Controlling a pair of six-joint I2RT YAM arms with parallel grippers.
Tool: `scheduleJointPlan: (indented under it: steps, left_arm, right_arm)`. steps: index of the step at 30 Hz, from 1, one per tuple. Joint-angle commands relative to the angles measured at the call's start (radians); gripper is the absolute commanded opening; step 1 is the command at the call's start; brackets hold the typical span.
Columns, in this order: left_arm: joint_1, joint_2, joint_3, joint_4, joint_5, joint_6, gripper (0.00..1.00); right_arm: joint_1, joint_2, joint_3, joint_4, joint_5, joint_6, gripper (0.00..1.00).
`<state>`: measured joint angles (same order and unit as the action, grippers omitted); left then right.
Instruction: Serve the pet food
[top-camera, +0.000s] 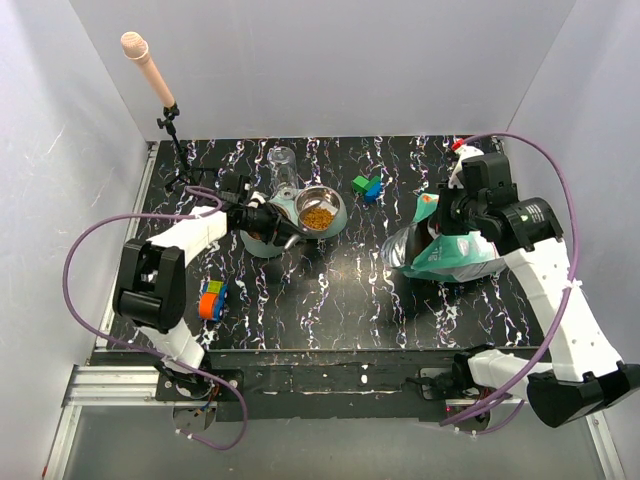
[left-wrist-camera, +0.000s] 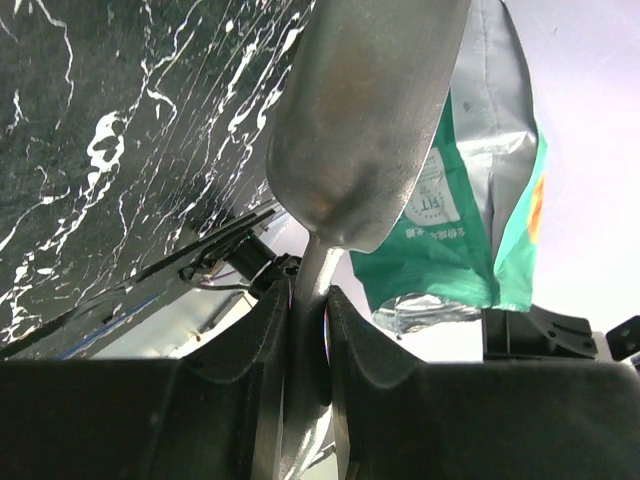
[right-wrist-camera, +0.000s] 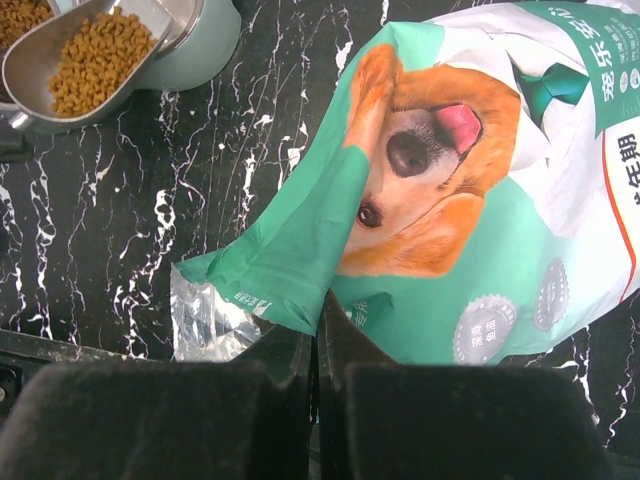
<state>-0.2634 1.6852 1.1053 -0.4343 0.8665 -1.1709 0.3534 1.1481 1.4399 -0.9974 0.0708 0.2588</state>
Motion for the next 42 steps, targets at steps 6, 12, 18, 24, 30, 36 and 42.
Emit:
scheduleJointPlan:
  steps: [6,12,18,24,30,36,42]
  left_arm:
    - [0.02,0.041,0.133,-0.064,-0.023,-0.013,0.0]
    - [0.02,0.076,0.181,-0.151,-0.023,-0.047,0.0]
    - [0.021,0.16,0.35,-0.401,-0.064,0.022,0.0]
    - [0.023,0.251,0.519,-0.651,-0.156,0.068,0.0]
    - [0.021,0.321,0.663,-0.82,-0.201,0.063,0.0]
    - [0.016,0.386,0.817,-0.984,-0.257,0.03,0.0]
    - [-0.014,0.462,0.947,-1.124,-0.268,-0.033,0.0]
  right_arm:
    - [-0.007,-0.094,-0.036,0.068,0.0,0.005,0.01]
    - [-0.005,-0.11,-0.053,0.092,-0.009,0.016,0.01]
    - [-0.007,-0.131,-0.076,0.115,-0.016,0.026,0.01]
    - [-0.007,-0.169,-0.116,0.143,-0.023,0.043,0.01]
    - [-0.007,-0.2,-0.156,0.161,-0.025,0.053,0.01]
    - [-0.007,-0.22,-0.2,0.186,-0.042,0.062,0.01]
    - [-0.007,-0.225,-0.213,0.2,-0.046,0.062,0.01]
